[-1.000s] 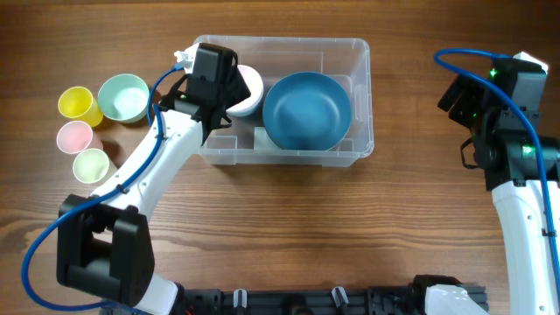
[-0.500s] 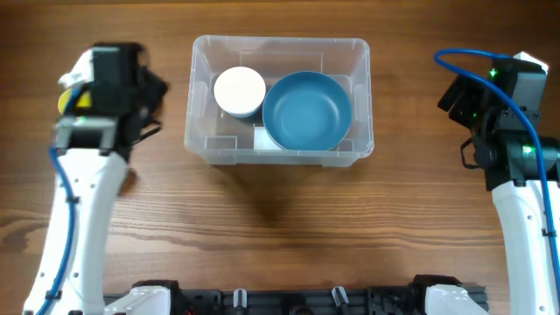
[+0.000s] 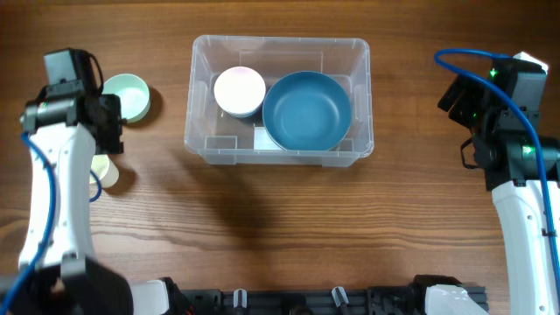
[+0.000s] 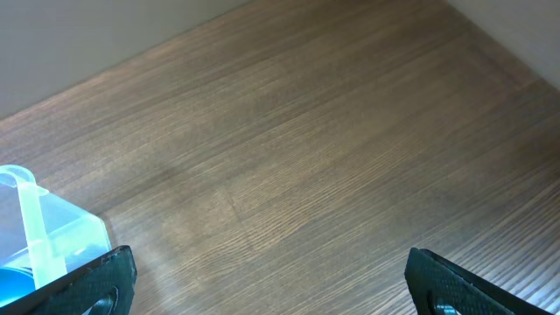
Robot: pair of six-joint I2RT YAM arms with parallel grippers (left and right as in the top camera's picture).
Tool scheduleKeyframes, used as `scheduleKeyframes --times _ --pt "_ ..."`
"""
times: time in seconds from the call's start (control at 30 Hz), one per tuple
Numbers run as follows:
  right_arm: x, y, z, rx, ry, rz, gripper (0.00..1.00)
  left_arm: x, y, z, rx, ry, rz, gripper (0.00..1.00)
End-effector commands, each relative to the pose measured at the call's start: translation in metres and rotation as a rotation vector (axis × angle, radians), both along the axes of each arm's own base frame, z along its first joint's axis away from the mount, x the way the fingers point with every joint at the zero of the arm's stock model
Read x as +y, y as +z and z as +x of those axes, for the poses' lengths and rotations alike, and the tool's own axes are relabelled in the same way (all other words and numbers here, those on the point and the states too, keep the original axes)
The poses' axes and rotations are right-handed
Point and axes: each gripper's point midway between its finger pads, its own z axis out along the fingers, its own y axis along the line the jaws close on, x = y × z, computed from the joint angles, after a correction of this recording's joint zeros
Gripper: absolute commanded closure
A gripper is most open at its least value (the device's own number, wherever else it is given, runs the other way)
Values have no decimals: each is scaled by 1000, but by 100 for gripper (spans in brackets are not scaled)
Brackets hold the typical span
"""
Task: Pack container
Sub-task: 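Move the left gripper to the mint green bowl and grasp its rim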
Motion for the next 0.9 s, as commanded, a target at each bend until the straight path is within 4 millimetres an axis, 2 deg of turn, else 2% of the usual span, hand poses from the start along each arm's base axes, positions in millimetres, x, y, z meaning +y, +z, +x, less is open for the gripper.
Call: scheduleKeyframes --times 0.0,0.13,0.3,0.4,0.47,0.67,0.87 --pt "-3 3 0 -11 -20 -2 0 -4 -47 20 39 154 -123 41" --pt "-3 3 0 -12 -20 -2 0 -5 -85 44 53 144 -158 43" --pt "-3 3 0 -12 -20 -2 1 3 -111 64 38 150 -139 50" --pt "-3 3 0 -11 -20 -2 0 6 -116 68 30 153 -126 61" --pt "-3 3 0 -11 -20 -2 0 15 -115 67 33 169 -78 64" --pt "-3 3 0 -11 -20 -2 0 26 -114 63 43 191 -14 59" --pt "-3 3 0 -11 -20 -2 1 26 -130 66 63 189 -18 55"
